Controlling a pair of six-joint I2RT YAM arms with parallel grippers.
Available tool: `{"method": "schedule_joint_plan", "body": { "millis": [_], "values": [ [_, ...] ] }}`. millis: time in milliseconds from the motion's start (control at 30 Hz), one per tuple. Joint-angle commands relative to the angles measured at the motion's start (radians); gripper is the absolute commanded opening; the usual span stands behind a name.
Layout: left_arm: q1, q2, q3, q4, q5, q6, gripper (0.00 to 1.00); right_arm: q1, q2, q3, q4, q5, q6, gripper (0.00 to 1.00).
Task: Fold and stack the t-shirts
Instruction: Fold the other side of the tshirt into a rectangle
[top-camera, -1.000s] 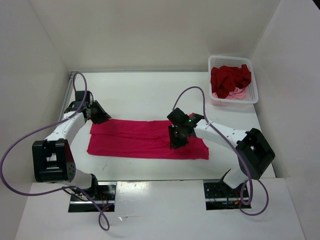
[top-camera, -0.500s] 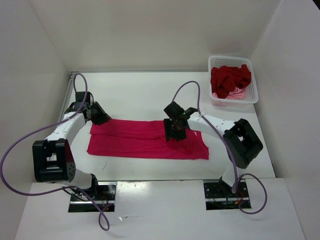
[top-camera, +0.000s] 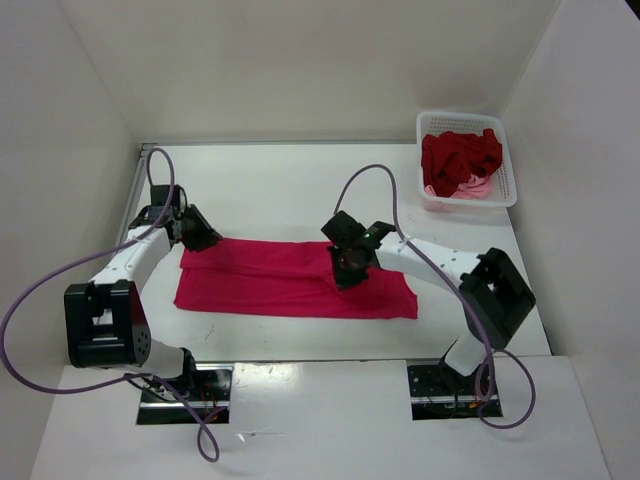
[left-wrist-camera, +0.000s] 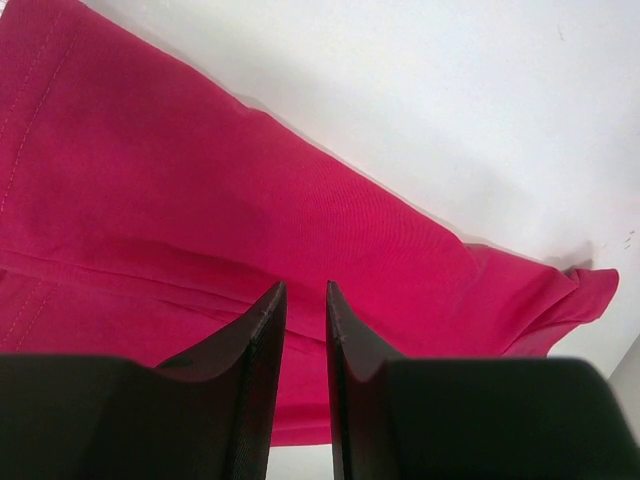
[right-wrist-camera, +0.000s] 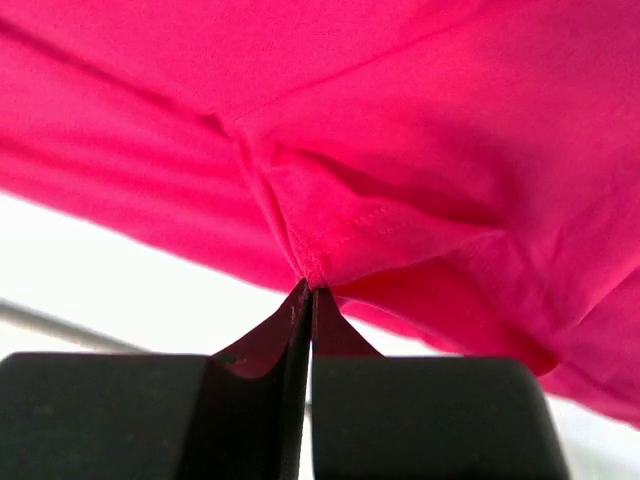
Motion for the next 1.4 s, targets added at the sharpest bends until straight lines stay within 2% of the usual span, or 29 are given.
{"method": "schedule_joint_plan", "body": {
  "millis": [0, 67, 100, 133, 200, 267, 300, 367, 400, 467, 500, 567, 633, 767, 867, 1067, 1167, 1367],
  "values": [
    [0.0, -0.042, 0.004, 0.013, 0.017, -0.004, 0.29, 0.052, -0.077, -0.042, -0.067, -0.052, 0.03, 0.01],
    [0.0, -0.042, 0.014, 0.004, 0.017, -0.004, 0.29, 0.07, -0.088, -0.073, -0.043, -0.082, 0.085, 0.06],
    [0.0, -0.053, 0.014, 0.004, 0.026, -0.004, 0.3, 0.082, -0.088, -0.104, -0.002, -0.102, 0.105, 0.25],
    [0.0, -0.053, 0.014, -0.009, 0.026, -0.004, 0.3, 0.083, -0.088, -0.118, 0.019, -0.118, 0.125, 0.37],
    [0.0, -0.062, 0.014, -0.018, 0.026, -0.004, 0.3, 0.083, -0.097, -0.13, 0.046, -0.132, 0.15, 0.55],
    [0.0, -0.062, 0.014, -0.018, 0.026, -0.004, 0.3, 0.083, -0.111, -0.097, 0.046, -0.12, 0.141, 0.57],
    [0.0, -0.062, 0.014, -0.018, 0.017, -0.004, 0.3, 0.042, -0.135, -0.084, 0.033, -0.119, 0.126, 0.58],
    [0.0, -0.062, 0.014, -0.018, 0.017, -0.004, 0.3, -0.02, -0.164, -0.066, 0.033, -0.119, 0.086, 0.58],
    [0.0, -0.053, 0.014, -0.009, 0.026, -0.004, 0.33, -0.102, -0.192, -0.055, 0.033, -0.11, 0.072, 0.54],
    [-0.01, -0.025, 0.014, 0.0, 0.026, -0.004, 0.33, -0.195, -0.201, -0.055, 0.057, -0.119, 0.04, 0.35],
    [-0.01, -0.015, 0.027, 0.023, 0.026, -0.004, 0.33, -0.286, -0.201, -0.055, 0.109, -0.133, 0.017, 0.13],
    [-0.033, 0.033, 0.042, 0.033, 0.017, -0.004, 0.33, -0.371, -0.185, -0.076, 0.169, -0.155, 0.007, 0.05],
    [-0.043, 0.073, 0.063, 0.056, 0.017, -0.004, 0.34, -0.449, -0.146, -0.085, 0.252, -0.155, -0.003, 0.07],
    [-0.054, 0.204, 0.109, 0.077, 0.017, -0.004, 0.34, -0.528, -0.076, -0.084, 0.355, -0.152, -0.003, 0.42],
    [-0.054, 0.286, 0.132, 0.077, 0.028, 0.005, 0.34, -0.56, -0.031, -0.063, 0.355, -0.142, -0.003, 0.53],
    [-0.045, 0.346, 0.122, 0.12, 0.037, -0.013, 0.34, -0.599, -0.005, -0.098, 0.437, -0.119, 0.007, 0.55],
    [-0.036, 0.375, 0.113, 0.129, 0.037, -0.014, 0.34, -0.599, 0.029, -0.098, 0.448, -0.167, 0.007, 0.55],
    [-0.016, 0.394, 0.103, 0.148, 0.037, -0.023, 0.34, -0.599, 0.075, -0.089, 0.473, -0.244, 0.027, 0.41]
  ]
}}
